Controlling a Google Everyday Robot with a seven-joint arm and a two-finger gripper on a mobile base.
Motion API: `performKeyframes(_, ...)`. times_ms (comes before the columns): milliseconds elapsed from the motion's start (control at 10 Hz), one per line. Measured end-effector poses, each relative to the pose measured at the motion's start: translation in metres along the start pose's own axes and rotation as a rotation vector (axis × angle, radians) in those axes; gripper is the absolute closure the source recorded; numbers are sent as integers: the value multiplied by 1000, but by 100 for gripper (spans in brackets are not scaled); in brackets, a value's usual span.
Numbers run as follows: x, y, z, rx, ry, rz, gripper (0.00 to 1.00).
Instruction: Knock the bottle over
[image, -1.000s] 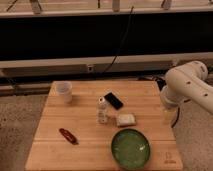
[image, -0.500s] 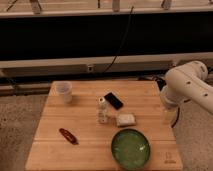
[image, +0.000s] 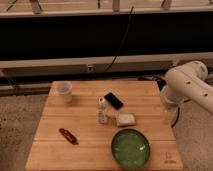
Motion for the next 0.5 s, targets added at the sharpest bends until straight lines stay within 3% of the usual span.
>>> performKeyframes(200,-3,-1,1,1,10,-10,20)
performKeyframes(500,-37,-8,6,8,32,-67,20)
